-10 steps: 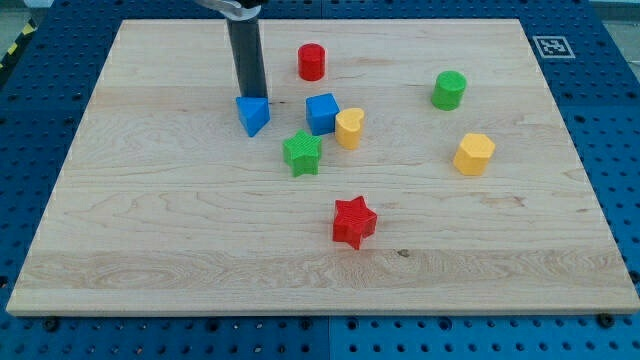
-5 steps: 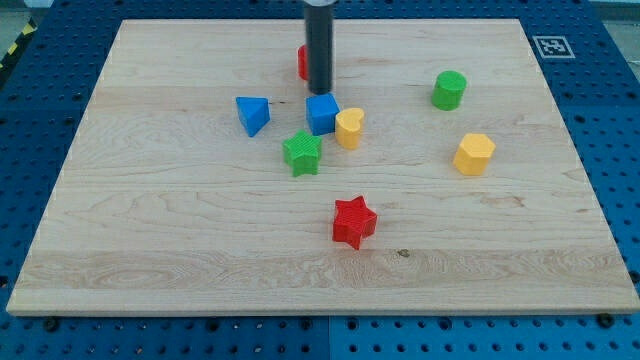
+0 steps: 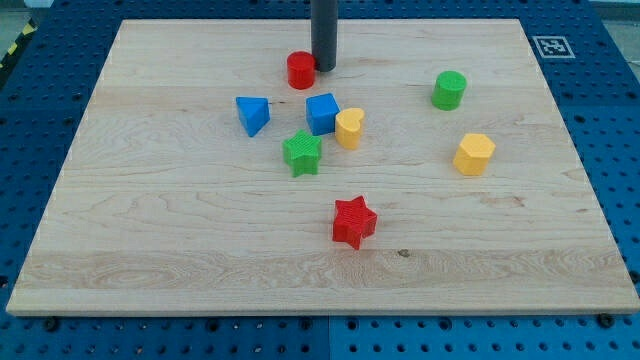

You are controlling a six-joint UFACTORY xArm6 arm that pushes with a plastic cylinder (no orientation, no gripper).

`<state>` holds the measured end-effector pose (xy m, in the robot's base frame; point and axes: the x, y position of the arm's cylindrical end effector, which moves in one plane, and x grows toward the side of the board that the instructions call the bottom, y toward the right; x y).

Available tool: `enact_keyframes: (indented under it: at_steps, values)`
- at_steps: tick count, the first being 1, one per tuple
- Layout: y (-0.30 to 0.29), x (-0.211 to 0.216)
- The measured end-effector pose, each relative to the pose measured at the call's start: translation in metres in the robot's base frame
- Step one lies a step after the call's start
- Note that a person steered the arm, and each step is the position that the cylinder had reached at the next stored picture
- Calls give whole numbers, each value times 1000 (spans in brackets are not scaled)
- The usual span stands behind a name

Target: Adjust the red and green circles parallel to each other

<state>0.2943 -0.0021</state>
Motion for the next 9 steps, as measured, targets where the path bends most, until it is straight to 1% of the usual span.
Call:
enact_keyframes:
  at_steps: [2, 3, 4, 5, 6, 7, 8, 9]
  values:
    - [-37, 3]
    - [12, -13]
    - [106, -33]
    - [211, -19]
    - [260, 37]
    - [259, 68]
    - [235, 68]
    - [176, 64]
